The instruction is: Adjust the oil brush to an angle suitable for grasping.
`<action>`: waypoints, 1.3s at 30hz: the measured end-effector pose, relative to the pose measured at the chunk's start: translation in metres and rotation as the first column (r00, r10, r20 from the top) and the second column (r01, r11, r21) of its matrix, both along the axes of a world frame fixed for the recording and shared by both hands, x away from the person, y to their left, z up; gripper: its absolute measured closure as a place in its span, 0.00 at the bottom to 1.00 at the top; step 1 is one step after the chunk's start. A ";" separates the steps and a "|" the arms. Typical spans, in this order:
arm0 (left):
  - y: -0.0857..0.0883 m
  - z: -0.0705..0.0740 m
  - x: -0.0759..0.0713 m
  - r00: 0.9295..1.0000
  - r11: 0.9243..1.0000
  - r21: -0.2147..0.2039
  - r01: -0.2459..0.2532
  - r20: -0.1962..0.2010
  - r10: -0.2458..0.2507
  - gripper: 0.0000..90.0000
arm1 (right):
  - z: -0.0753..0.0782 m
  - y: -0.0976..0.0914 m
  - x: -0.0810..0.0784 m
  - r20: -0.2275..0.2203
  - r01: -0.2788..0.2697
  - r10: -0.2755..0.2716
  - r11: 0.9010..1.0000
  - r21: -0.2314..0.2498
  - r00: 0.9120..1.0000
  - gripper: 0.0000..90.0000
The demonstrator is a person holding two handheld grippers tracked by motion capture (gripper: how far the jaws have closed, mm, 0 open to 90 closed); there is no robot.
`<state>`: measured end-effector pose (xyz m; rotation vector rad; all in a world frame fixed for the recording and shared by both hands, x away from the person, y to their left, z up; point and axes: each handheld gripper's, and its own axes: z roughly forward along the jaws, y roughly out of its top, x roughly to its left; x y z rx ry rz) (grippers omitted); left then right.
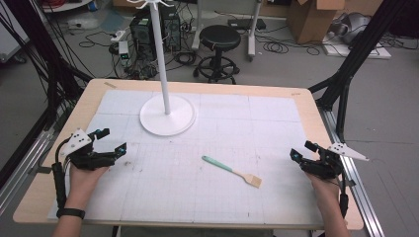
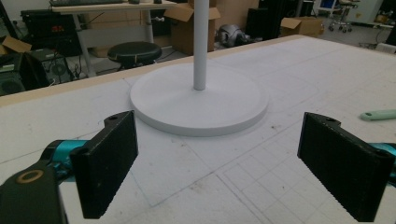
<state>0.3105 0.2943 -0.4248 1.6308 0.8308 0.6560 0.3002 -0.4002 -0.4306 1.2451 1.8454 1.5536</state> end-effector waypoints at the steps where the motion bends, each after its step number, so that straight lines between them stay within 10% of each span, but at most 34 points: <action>1: 0.000 0.000 0.000 1.000 1.000 0.002 0.002 0.000 -0.002 0.14 | 0.000 0.000 0.000 0.000 0.000 0.000 1.000 0.000 1.000 0.17; 39: -0.001 0.002 0.001 1.000 1.000 0.007 0.012 0.020 -0.012 0.14 | 0.008 0.010 -0.002 0.021 -0.095 0.095 0.996 0.001 0.995 0.16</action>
